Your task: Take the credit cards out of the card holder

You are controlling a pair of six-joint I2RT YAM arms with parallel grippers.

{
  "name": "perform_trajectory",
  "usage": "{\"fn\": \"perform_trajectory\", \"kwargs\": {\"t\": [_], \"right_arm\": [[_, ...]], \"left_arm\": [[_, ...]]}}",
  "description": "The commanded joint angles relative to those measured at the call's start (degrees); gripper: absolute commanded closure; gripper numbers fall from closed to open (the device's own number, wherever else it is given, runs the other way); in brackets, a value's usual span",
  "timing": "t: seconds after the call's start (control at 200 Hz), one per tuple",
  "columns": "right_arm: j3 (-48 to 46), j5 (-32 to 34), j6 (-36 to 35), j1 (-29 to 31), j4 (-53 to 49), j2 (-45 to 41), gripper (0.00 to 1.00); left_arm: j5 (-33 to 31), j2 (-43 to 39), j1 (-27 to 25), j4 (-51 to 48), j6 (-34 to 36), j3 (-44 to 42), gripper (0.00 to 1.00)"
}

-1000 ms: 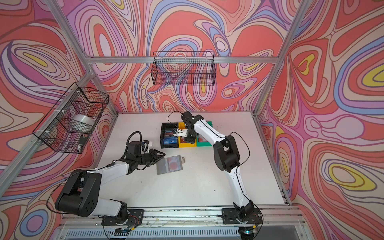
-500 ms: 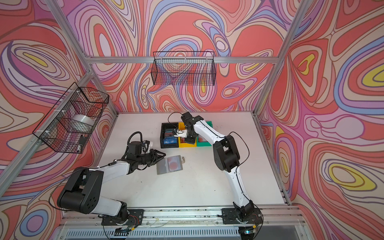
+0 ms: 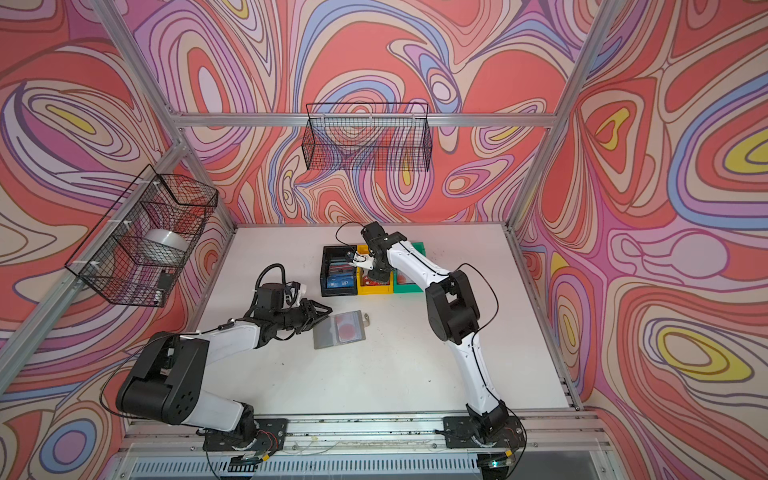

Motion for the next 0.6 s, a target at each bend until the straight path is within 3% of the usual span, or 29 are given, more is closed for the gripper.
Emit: {"fn": "perform_trajectory", "kwargs": {"t": [0.0, 0.14, 0.361, 0.481, 0.596], "right_arm": [[-2.4, 4.2, 4.2, 0.3, 6.9, -2.9, 0.62], [-8.4, -5.2, 12.8, 0.4, 9.4, -10.4, 0.64], [-24.4, -35.9, 28.7, 0.6, 13.6, -20.2, 0.82], [-32.4, -42.0, 36.8, 1.3, 19.5, -21.4, 0.91], [-33.3, -44.1, 37.6, 2.8, 17.8, -18.6, 0.96]], "left_arm": [[0.4, -0.2, 0.4, 0.6, -0.1, -0.9, 0.67], [-1.4, -2.4, 0.4, -3.5, 1.4, -1.2, 0.67], [-5.0, -6.0, 0.4, -11.4, 4.3, -1.2, 0.68], [-5.8, -6.2, 0.4, -13.9, 4.9, -1.2, 0.69], [-5.7, -6.4, 0.4, -16.3, 5.9, -3.3, 0.70]]}}
